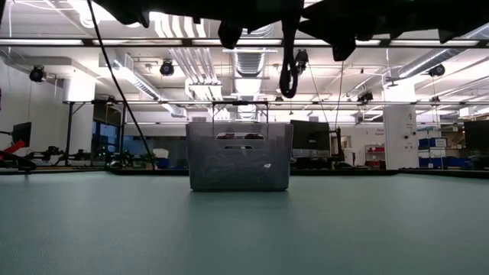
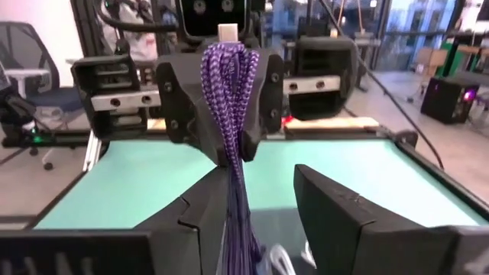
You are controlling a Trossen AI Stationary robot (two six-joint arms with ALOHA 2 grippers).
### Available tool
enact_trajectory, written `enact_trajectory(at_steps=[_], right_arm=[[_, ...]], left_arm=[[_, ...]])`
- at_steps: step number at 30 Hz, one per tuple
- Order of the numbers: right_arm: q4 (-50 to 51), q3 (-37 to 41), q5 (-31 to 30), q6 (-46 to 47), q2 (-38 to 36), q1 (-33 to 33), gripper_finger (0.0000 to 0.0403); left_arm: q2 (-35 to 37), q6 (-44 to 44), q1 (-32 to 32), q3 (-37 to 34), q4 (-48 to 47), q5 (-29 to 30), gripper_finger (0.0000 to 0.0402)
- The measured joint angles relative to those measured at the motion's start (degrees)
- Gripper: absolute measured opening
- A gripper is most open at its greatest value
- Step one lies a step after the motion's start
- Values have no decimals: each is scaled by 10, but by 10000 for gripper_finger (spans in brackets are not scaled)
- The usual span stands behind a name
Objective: Pick and place USB-C Cables
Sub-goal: Put the purple white charger cable into the black bin
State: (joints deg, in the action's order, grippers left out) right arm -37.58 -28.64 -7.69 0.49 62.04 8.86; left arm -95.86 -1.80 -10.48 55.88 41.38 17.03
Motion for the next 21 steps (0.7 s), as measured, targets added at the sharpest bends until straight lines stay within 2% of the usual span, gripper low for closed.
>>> enact_trajectory(at_steps=[5,12,18,21], right_arm=[[73,0,0,12,-56,0,134],[134,-1,1,26,-99,3,130],[143,-1,2,26,-98,6,127],[147,-1,2,29,-98,6,128]], left_arm=[[14,-6,0,18,-126,0,13],[33,-66,8,90,-376,2,13],[32,-153,11,133,-490,2,13],[32,-220,11,137,-519,-1,13]])
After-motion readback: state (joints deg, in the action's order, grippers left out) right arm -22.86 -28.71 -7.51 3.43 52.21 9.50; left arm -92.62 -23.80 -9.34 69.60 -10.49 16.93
